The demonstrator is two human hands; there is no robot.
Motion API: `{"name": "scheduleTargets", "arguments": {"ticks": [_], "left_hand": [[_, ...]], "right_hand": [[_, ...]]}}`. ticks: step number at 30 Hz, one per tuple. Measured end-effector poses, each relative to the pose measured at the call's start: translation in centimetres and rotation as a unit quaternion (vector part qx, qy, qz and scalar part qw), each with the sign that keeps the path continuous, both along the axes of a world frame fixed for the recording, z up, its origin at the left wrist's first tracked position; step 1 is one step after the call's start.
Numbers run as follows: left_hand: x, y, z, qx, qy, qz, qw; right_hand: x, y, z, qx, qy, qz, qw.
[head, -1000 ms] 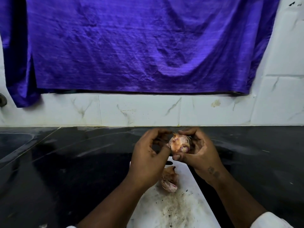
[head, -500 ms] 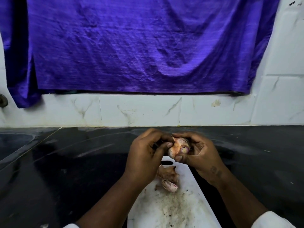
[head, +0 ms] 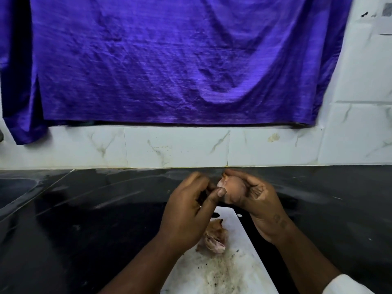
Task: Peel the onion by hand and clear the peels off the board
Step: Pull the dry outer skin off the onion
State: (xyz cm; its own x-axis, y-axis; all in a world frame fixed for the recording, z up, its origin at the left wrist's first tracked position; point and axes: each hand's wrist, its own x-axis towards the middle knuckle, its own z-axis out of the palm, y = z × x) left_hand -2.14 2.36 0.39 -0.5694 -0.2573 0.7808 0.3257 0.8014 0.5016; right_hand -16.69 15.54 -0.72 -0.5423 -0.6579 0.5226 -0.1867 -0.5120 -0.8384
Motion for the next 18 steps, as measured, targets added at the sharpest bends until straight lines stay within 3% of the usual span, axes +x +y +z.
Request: {"name": "scheduleTargets", "arguments": {"ticks": [10,13,18], "left_hand": [[-0.3,-0.1,-0.3,0.02,-0.012,-0.065,0.998],[-0.7,-0.2,-0.5,0.131,-0.016,-0.128,0.983],[-1.2,-0.9,-0.6,0.261,0.0,-0.138,0.955]], "right_hand": [[0.2,-0.1,0.0,-0.002,-0.043,0.037,0.998],[0.4,-0.1,-0.2,0.01,-0.038,0.035,0.999],[0.4,-0.2,-0.3,0.024,-0.009,0.056,0.998]]}}
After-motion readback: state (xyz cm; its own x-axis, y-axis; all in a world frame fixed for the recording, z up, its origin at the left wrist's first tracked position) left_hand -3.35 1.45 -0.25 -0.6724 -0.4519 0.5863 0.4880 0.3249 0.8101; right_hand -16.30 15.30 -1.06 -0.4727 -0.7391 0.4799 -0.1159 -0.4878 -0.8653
